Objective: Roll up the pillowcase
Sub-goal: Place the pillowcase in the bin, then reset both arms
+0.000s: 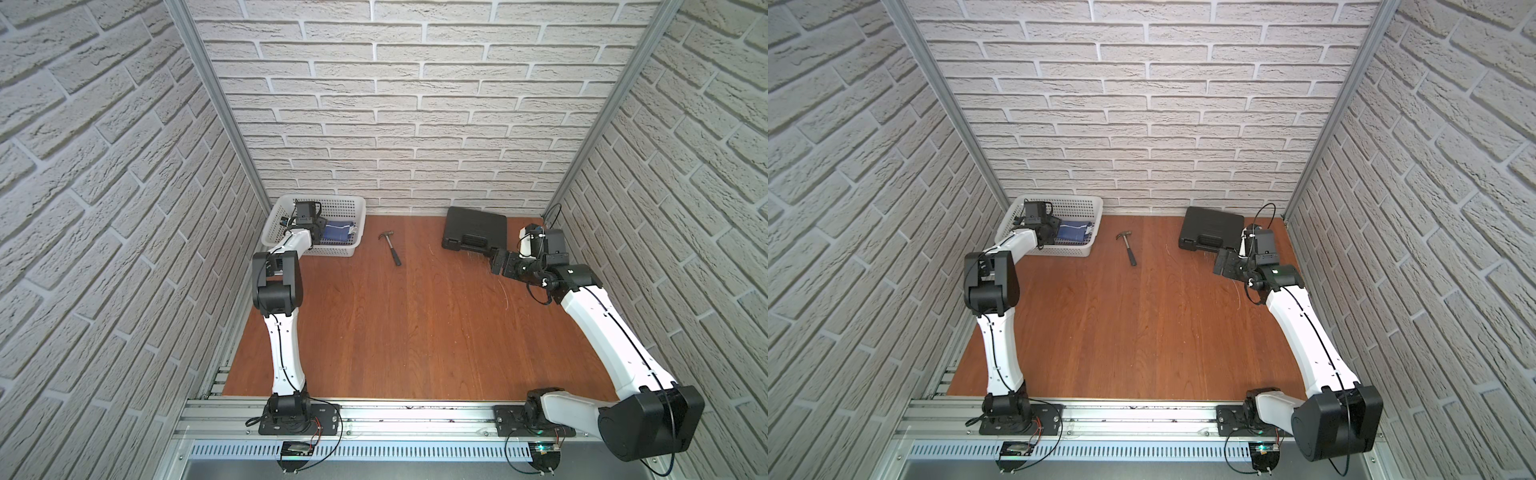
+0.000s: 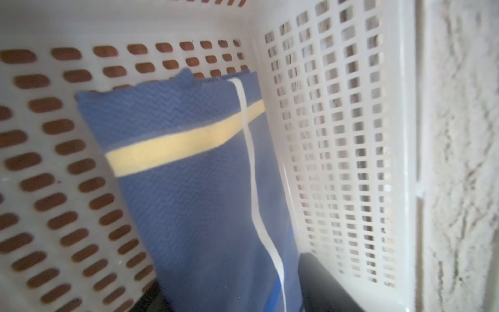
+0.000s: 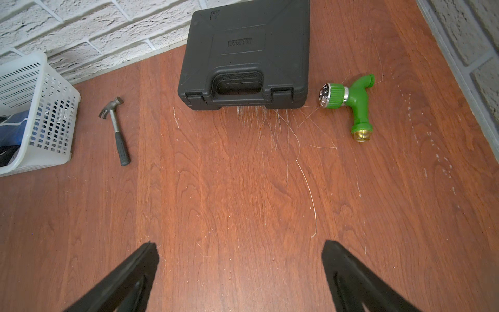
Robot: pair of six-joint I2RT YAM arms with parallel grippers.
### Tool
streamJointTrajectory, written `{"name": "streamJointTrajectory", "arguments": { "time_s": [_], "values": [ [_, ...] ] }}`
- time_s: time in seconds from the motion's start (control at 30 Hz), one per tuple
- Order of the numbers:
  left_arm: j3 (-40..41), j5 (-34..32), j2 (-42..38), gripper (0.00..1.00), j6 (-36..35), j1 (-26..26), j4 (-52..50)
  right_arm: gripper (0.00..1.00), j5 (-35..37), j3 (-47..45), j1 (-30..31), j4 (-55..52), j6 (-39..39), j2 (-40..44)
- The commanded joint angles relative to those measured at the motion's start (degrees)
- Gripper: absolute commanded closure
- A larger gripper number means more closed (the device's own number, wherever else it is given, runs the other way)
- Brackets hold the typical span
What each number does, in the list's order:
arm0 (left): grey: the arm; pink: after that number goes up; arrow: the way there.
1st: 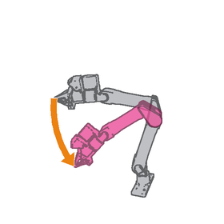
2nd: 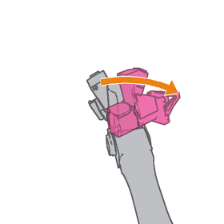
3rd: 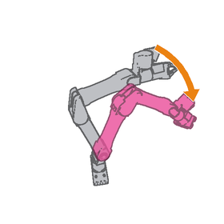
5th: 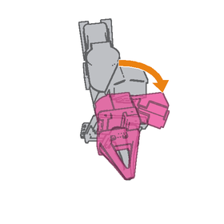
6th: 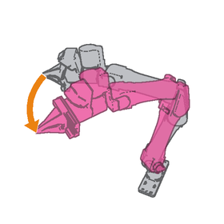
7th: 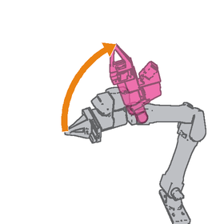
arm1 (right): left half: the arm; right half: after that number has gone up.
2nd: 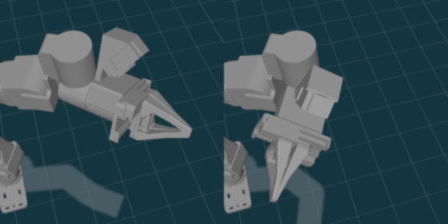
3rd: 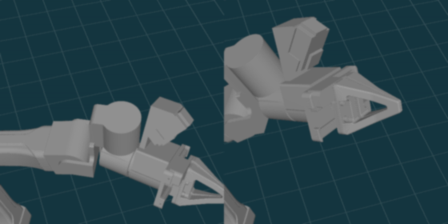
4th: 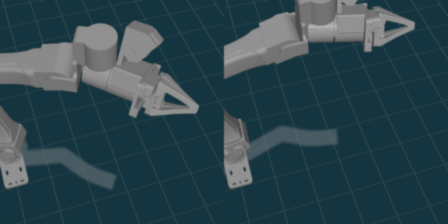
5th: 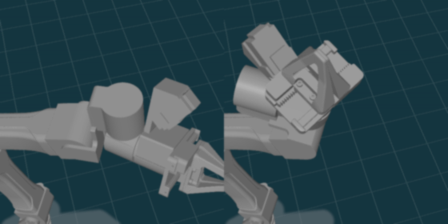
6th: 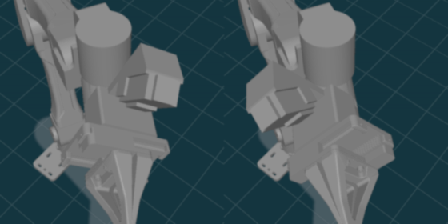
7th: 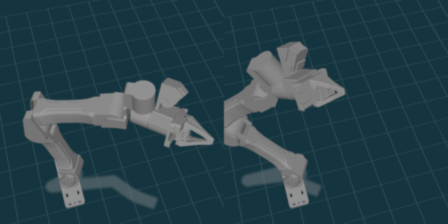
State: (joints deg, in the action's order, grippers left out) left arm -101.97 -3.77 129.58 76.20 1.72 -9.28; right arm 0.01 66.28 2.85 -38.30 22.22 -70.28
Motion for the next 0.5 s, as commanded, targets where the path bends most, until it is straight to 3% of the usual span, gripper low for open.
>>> {"name": "streamJointTrajectory", "arguments": {
  "time_s": [0.0, 0.23, 0.33, 0.47],
  "values": [
    [1.99, -2.62, -6.2, 0.28, -2.64, -0.39, -1.12, 0.0, -0.62, 1.75, -0.74, 1.99, -0.48, 0.06],
    [7.15, -4.88, -15.9, 0.21, -9.81, -0.94, -3.92, 0.0, -0.46, 0.17, -1.64, 3.35, -2.54, 2.14],
    [9.56, -2.82, -19.85, 0.19, -13.37, -0.46, -5.28, 0.0, -0.11, -0.54, -2.45, 3.46, -4.07, 3.06],
    [13.32, 0.02, -27.59, 0.17, -24.85, -1.08, -7.72, 0.0, 0.67, -1.6, -3.02, 3.24, -6.7, 4.38]
  ]
}}
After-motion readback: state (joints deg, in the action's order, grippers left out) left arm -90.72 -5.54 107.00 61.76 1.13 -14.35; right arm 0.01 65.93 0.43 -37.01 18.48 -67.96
